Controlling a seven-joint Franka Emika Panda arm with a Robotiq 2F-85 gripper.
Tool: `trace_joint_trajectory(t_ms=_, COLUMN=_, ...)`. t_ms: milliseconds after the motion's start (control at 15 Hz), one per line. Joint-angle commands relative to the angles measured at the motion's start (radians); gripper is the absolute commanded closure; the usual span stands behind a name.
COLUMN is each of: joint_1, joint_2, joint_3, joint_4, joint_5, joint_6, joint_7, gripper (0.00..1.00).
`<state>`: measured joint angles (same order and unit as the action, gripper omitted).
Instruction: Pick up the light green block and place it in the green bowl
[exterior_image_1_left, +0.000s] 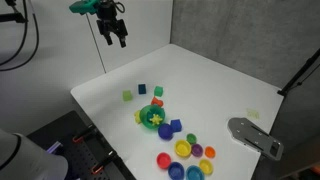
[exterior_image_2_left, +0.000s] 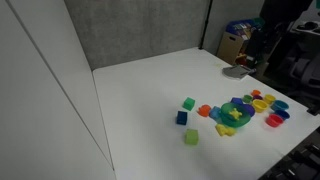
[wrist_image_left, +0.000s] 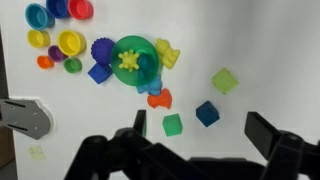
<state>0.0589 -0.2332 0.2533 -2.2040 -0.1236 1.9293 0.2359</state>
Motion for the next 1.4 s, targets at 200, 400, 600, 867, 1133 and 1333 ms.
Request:
trace_joint_trajectory(t_ms=200, joint_1=0.026, joint_2=0.002, joint_3=-0.024, joint_4=0.003, joint_5=-0.006, joint_6=-0.003, joint_7=0.005, gripper=0.00)
trace_joint_trajectory(t_ms=400, joint_1=0.028, joint_2=0.017, joint_3=-0.036, joint_4=-0.004, joint_5=0.004, joint_6=0.022, joint_7=-0.009, gripper=0.00)
trace_joint_trajectory(t_ms=600, joint_1=0.029, joint_2=0.051, joint_3=-0.064, joint_4=-0.013, joint_5=0.026, joint_6=0.071, joint_7=-0.036, gripper=0.00)
trace_joint_trajectory(t_ms=867, joint_1=0.028, joint_2=0.108, joint_3=-0.112, joint_4=-0.043, joint_5=0.110, joint_6=0.178, joint_7=-0.110, gripper=0.00)
trace_joint_trajectory(t_ms=1133, joint_1=0.030, joint_2=0.167, joint_3=-0.146, joint_4=-0.085, joint_5=0.250, joint_6=0.307, joint_7=-0.255, gripper=0.00)
trace_joint_trajectory(t_ms=1333, joint_1=0.028, joint_2=0.214, joint_3=-0.156, joint_4=-0.121, joint_5=0.336, joint_6=0.383, joint_7=-0.395, gripper=0.00)
